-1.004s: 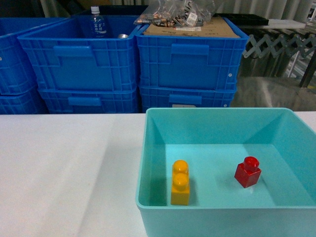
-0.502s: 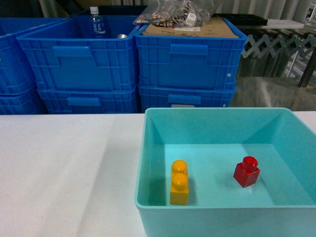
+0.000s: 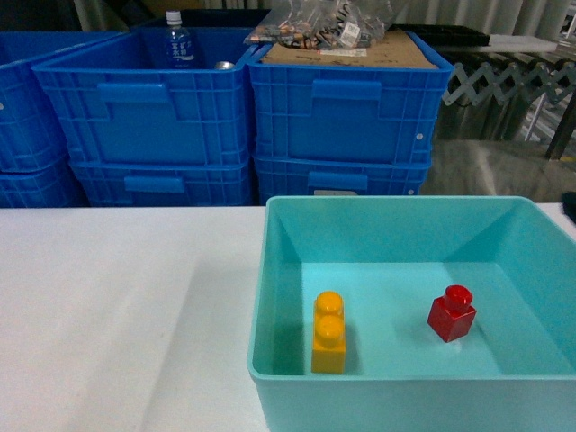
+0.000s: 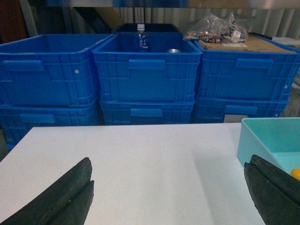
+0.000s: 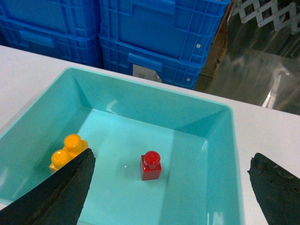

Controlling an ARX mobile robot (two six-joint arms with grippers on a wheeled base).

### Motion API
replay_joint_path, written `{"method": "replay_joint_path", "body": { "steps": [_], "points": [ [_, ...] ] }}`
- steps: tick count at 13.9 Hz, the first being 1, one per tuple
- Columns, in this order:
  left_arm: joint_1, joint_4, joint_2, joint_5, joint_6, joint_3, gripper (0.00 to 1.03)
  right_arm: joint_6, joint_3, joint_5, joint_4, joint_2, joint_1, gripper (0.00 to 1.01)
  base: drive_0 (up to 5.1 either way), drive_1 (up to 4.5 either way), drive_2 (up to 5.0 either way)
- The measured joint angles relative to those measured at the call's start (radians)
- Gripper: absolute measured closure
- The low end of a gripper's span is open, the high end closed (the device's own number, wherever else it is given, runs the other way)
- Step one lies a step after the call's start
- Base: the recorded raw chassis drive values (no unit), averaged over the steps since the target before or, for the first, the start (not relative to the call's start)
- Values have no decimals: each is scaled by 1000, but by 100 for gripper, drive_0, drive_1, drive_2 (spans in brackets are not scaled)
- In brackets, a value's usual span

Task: Pick red block from blue box to shelf

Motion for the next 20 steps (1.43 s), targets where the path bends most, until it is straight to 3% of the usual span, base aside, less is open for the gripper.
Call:
{"method": "replay_joint_path", "body": {
  "steps": [2,3,5,7,11,16,20],
  "points": [
    [0,0,0,0,0,0,5,40,181,86,-38,251,76,3,0,0,0],
    [0,0,0,0,0,0,5,69,295,127,-113,410,108,3,0,0,0],
    [0,0,0,0,0,0,5,130,455,181,-241,624,121,3,0,0,0],
    [0,0,0,0,0,0,5,162,557,239,-285,760,112,3,0,0,0],
    [0,0,0,0,0,0,5,220,665,202,-336,939,29,3,0,0,0],
    [0,0,0,0,0,0,5,225,713,166,-321,1057,-26,4,0,0,0],
    [0,0,0,0,0,0,5,227,724,137,-314,1098,-34,56,0,0,0]
  ]
}}
